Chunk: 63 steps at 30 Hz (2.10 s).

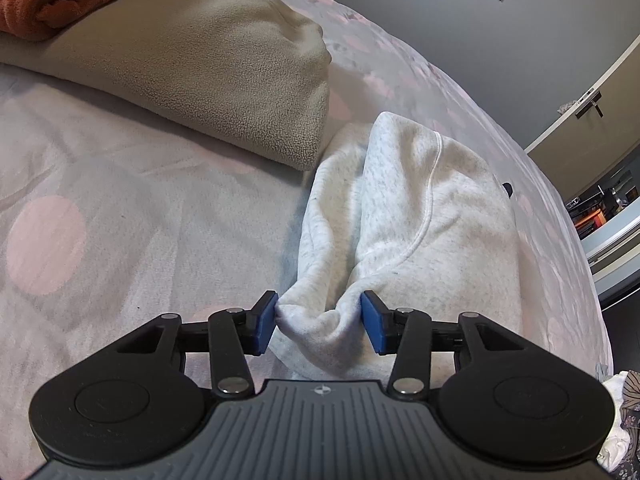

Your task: Fold clothes

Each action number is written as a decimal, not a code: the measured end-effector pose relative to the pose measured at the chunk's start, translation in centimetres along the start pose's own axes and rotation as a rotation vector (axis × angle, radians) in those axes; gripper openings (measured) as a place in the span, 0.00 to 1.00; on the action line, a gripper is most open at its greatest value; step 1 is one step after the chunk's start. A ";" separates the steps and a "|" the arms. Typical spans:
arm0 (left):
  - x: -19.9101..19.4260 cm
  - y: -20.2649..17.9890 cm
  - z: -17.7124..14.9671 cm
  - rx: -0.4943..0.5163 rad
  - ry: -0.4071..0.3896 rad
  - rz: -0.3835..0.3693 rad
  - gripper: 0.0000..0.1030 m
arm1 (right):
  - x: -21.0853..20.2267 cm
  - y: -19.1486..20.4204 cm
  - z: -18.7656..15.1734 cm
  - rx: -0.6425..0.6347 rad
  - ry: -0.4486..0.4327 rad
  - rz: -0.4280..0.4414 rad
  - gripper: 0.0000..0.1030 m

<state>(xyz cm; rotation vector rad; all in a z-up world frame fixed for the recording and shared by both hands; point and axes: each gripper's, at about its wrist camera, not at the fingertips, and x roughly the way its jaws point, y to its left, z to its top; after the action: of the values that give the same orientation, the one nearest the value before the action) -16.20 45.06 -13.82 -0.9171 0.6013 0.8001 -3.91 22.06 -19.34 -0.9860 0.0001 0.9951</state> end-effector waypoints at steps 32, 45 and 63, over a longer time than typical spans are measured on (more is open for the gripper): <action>0.2 -1.9 0.2 0.152 -0.061 -0.080 0.12 | -0.6 -4.1 0.2 0.240 -0.043 -0.095 0.13; 3.5 -3.0 -0.6 0.309 0.018 0.149 0.12 | 1.9 -2.7 -1.3 0.225 0.172 0.047 0.14; -1.0 1.6 0.6 0.000 -0.091 0.060 0.39 | -0.6 -11.9 -6.4 0.974 0.183 0.270 0.54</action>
<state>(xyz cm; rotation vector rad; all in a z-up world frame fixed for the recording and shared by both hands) -18.06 45.81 -13.50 -0.8608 0.5510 0.8911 6.68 15.18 -14.62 -0.1680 0.7219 0.9754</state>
